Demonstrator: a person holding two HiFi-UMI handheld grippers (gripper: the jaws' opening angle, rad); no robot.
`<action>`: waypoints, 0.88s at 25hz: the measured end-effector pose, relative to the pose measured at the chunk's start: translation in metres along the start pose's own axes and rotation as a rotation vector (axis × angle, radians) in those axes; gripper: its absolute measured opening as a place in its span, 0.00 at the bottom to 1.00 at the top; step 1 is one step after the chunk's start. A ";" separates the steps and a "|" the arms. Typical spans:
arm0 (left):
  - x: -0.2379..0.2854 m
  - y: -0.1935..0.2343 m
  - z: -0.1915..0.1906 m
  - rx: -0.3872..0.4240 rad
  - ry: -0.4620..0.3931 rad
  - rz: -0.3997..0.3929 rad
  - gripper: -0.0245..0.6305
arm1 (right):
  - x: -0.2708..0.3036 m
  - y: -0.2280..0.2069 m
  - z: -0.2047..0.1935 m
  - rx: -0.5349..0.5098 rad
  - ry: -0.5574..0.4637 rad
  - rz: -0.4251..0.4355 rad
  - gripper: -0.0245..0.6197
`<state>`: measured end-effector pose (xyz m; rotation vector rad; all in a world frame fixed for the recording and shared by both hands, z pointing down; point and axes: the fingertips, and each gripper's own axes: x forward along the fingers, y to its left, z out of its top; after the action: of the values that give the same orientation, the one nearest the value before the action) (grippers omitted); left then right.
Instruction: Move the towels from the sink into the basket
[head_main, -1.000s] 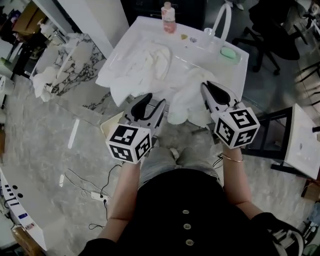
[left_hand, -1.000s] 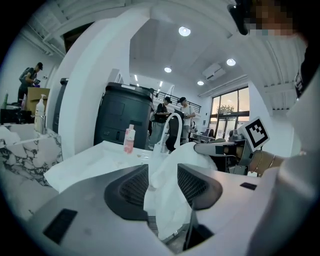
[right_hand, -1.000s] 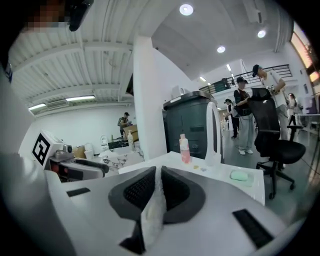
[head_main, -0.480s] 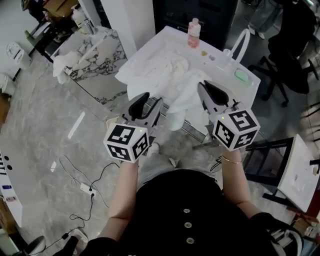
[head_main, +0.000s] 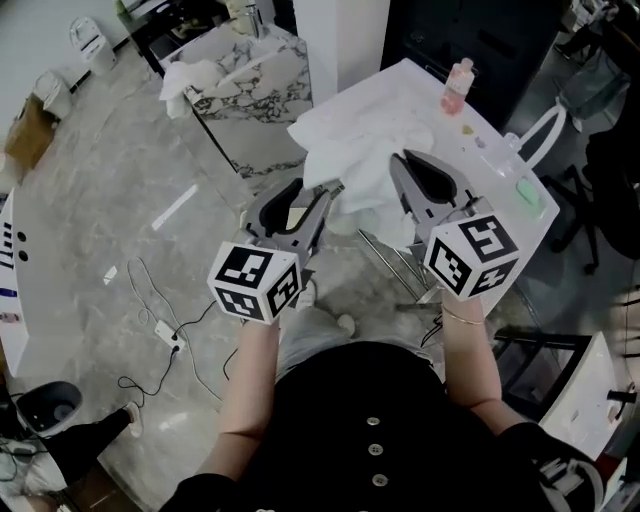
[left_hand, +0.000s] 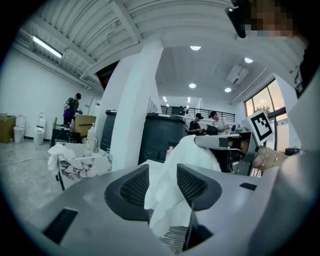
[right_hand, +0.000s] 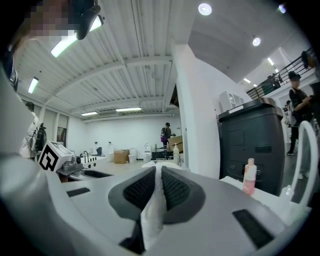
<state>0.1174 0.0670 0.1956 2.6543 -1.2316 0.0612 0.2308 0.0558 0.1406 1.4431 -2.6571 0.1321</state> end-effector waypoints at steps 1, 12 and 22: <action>-0.004 0.007 -0.001 -0.002 -0.003 0.012 0.30 | 0.007 0.006 0.000 -0.002 0.000 0.013 0.10; -0.049 0.105 -0.006 -0.062 -0.002 0.180 0.30 | 0.104 0.078 -0.006 -0.004 0.051 0.200 0.10; -0.071 0.210 -0.025 -0.143 0.036 0.272 0.30 | 0.202 0.130 -0.028 0.028 0.143 0.294 0.10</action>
<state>-0.0868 -0.0062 0.2479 2.3410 -1.5161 0.0609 0.0138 -0.0374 0.1941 0.9988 -2.7386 0.2866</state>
